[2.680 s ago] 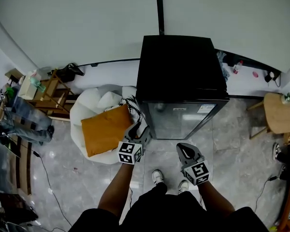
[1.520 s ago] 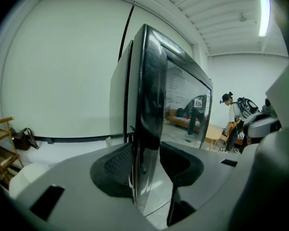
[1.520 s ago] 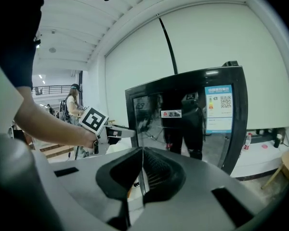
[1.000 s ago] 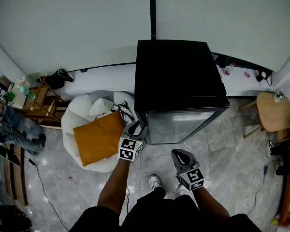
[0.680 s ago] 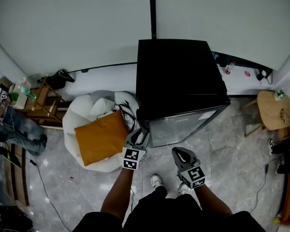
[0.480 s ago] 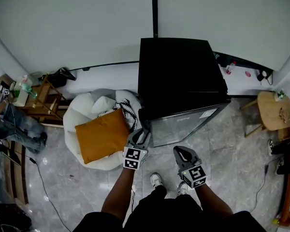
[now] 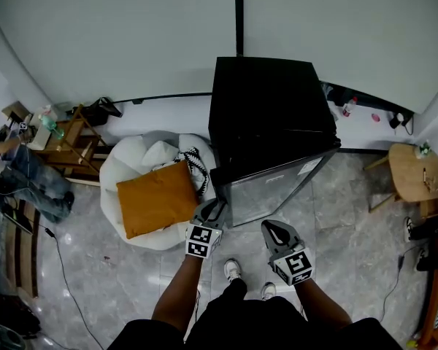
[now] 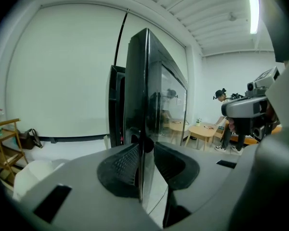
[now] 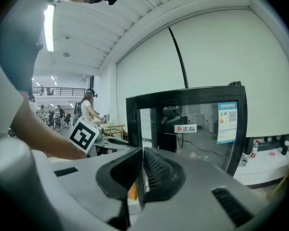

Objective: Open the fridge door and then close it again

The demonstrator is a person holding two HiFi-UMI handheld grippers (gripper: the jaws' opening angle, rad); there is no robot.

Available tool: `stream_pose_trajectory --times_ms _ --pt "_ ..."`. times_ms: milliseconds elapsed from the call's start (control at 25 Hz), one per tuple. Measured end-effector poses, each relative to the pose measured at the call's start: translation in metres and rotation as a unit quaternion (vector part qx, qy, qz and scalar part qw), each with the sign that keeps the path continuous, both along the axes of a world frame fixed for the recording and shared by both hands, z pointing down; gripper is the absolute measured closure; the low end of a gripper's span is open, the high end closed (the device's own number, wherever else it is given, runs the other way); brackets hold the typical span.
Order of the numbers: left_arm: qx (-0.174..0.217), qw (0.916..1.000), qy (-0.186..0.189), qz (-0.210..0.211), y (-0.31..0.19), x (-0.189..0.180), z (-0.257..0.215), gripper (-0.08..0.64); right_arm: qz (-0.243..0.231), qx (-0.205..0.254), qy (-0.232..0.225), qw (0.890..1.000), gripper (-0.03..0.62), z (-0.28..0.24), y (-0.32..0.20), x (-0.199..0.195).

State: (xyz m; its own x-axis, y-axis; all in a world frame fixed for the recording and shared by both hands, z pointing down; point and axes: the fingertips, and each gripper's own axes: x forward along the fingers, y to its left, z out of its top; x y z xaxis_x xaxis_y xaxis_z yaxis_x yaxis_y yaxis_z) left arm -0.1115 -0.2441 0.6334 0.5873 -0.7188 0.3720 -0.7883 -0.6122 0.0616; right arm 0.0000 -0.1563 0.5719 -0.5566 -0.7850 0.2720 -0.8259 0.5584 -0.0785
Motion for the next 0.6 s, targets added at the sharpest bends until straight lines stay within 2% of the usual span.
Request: stream_pose_trajectory --times_ms 600 --pt "-0.008 0.9987 -0.004 -0.05 0.075 0.026 -0.003 0.465 -0.017 -0.011 -0.004 1.0 0.574 0.009 0.075 0.049"
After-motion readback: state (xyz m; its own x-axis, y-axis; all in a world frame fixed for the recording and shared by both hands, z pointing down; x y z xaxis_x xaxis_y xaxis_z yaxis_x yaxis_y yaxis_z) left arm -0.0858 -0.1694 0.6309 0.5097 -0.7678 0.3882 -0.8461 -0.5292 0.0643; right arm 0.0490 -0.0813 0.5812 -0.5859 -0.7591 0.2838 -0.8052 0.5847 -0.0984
